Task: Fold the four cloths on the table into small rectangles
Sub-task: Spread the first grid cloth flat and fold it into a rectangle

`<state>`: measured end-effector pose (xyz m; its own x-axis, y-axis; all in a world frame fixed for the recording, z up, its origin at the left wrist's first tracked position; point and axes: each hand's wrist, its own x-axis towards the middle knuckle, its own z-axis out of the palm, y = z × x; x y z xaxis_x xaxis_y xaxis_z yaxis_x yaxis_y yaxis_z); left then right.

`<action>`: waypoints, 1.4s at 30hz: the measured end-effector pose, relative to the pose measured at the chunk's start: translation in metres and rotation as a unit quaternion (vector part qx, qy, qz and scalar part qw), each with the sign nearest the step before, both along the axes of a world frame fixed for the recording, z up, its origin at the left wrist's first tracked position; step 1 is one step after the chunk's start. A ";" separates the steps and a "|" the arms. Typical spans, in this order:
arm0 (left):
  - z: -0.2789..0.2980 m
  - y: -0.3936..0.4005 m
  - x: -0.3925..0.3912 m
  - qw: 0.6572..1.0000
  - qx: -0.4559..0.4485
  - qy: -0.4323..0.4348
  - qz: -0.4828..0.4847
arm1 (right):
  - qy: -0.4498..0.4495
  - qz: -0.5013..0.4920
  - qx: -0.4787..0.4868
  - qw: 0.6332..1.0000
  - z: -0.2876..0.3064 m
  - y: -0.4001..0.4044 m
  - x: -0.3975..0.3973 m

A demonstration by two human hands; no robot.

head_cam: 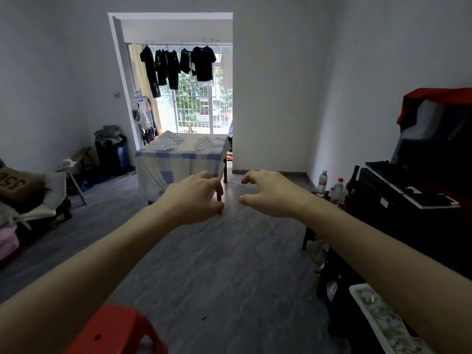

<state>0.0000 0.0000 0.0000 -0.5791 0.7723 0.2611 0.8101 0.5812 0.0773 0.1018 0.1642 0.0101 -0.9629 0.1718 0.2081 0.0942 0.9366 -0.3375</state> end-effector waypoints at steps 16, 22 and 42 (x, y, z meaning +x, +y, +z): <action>0.000 -0.004 -0.129 0.999 -0.037 -0.007 0.027 | -0.011 -0.012 0.015 1.000 -0.002 0.006 -0.122; 0.008 0.002 -0.206 0.999 -0.047 0.001 0.016 | -0.033 -0.005 0.012 0.999 0.006 0.002 -0.197; -0.015 0.062 -0.376 0.999 -0.047 -0.011 0.007 | -0.015 -0.055 0.095 0.994 -0.004 0.066 -0.352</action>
